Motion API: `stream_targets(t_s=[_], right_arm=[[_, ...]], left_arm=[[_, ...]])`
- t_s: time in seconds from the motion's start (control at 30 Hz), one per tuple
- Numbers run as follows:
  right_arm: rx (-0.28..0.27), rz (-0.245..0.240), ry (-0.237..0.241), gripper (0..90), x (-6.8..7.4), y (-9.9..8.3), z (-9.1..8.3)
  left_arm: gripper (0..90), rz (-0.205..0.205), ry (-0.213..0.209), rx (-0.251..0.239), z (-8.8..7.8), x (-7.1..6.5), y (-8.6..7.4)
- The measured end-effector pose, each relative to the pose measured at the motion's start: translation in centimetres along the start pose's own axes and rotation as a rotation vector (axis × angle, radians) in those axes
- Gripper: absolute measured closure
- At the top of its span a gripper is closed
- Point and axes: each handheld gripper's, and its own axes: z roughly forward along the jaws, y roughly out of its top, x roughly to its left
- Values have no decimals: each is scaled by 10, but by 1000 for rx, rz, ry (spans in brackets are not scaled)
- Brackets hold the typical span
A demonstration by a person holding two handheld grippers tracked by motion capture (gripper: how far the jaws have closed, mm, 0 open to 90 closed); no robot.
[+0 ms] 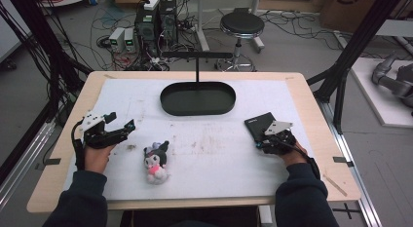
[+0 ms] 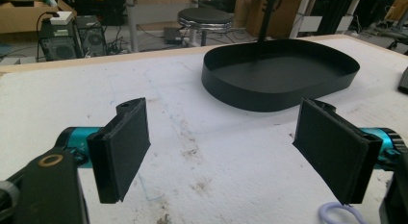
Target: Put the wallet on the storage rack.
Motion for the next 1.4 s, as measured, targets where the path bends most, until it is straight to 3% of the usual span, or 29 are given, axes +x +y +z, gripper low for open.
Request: stream_targets(t_s=[0.1, 0.13, 0.17, 0.27, 0.47, 0.5, 0.53, 0.6, 0.67, 0.7, 0.73, 0.77, 0.8, 0.83, 0.87, 0.9, 0.93, 0.97, 1.0, 1.03, 1.17, 1.23, 1.33, 1.37, 1.4], right_arm=[[-8, -21, -16, 655, 7, 3, 0], [-8, -21, -16, 655, 7, 3, 0], [-15, -27, -20, 771, 11, 7, -1], [-10, -28, -35, 845, 14, 10, -1], [31, 161, -9, 873, 23, 28, 1], [31, 161, -9, 873, 23, 28, 1], [35, 210, 1, 871, 27, 35, 4], [31, 241, -8, 849, 29, 40, 7], [16, 201, -10, 726, 31, 43, 12], [16, 201, -10, 726, 31, 43, 12], [6, 160, -18, 592, 32, 44, 13], [-37, 102, -40, 517, 29, 43, 9], [-37, 102, -40, 517, 29, 43, 9], [-69, 32, -61, 446, 22, 38, 0], [-61, -10, -64, 449, 18, 34, -5], [-61, -10, -64, 449, 18, 34, -5], [-57, -58, -53, 450, 15, 29, -8], [-13, -110, -37, 452, 11, 17, -12], [-13, -110, -37, 452, 11, 17, -12], [20, -122, -28, 447, 9, 5, -11], [28, -77, -12, 432, 5, -1, -6], [36, -65, -24, 562, 5, 0, -6], [38, -48, -26, 616, 7, 0, -6], [31, -31, -28, 708, 9, 2, -8], [31, -31, -28, 708, 9, 2, -8]], left_arm=[[196, 0, 1, 2, 0, 0, 0], [196, -1, 0, 2, 0, 0, 0], [196, -2, 2, 3, 0, 0, 0], [196, -3, 3, 2, 0, 1, 0], [196, -8, 10, 2, -1, 3, -1], [196, -10, 12, 1, -1, 3, -1], [196, -8, 13, 2, -1, 3, -1], [197, -7, 13, 1, -1, 3, -1], [197, -6, 14, 1, -2, 3, -1], [197, -6, 14, 0, -2, 3, -1], [197, -6, 14, 0, -2, 4, -1], [197, -6, 16, 0, -3, 4, -1], [197, -6, 16, 0, -3, 4, -1], [197, -8, 19, -1, -4, 5, -1], [197, -11, 19, -2, -4, 5, -1], [197, -11, 19, -2, -4, 5, -1], [197, -12, 20, -3, -5, 6, -2], [198, -16, 22, -1, -5, 6, -2], [198, -17, 22, -5, -5, 7, -2], [197, -19, 21, -6, -5, 7, -2], [198, -15, 20, -2, -4, 6, -1], [200, -10, 16, 0, -3, 5, -1], [200, -14, 15, -3, -2, 4, -1], [200, -11, 13, 1, -1, 5, -1], [200, -12, 12, 2, -1, 5, -1]])
